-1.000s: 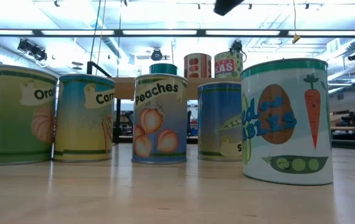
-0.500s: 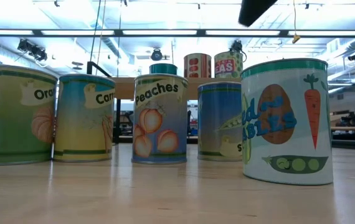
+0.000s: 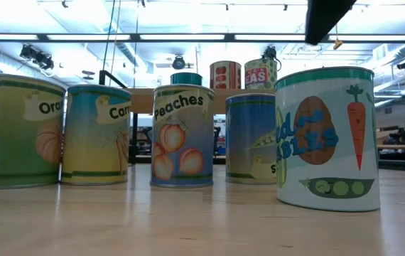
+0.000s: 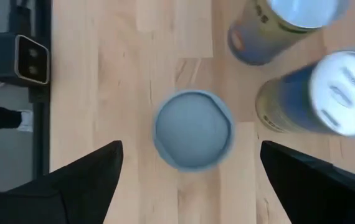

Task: Pick and place cans onto a shelf
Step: Put the canned mixed vegetables on the shelf

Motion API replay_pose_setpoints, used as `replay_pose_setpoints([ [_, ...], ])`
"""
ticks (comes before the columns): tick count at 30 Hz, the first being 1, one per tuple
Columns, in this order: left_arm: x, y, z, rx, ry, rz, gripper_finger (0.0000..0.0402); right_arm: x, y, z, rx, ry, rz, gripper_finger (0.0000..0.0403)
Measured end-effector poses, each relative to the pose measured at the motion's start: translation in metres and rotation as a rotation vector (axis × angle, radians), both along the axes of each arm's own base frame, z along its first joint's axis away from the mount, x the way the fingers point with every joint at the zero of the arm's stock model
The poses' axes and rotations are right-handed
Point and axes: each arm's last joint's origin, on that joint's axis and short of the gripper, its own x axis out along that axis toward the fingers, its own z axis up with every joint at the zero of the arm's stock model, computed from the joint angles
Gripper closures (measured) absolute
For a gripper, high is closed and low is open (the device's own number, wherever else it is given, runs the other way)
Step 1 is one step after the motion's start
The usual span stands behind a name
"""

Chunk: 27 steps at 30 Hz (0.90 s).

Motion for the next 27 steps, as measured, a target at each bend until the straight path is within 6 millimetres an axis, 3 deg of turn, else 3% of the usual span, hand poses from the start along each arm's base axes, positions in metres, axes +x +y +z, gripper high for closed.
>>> replay_pose_setpoints([
  [7,0.0,0.0,0.0,0.009,-0.001,0.003,0.0169,-0.007,-0.009,0.002,0.052,-0.004,0.062,0.0011],
  [17,0.0,0.0,0.0,0.014,-0.004,0.01,0.0169,0.018,-0.02,-0.011,0.039,-0.036,0.155,0.001],
  [27,0.0,0.0,0.0,0.016,-0.006,0.015,0.0169,0.038,-0.021,-0.041,0.057,0.006,0.253,0.0004],
])
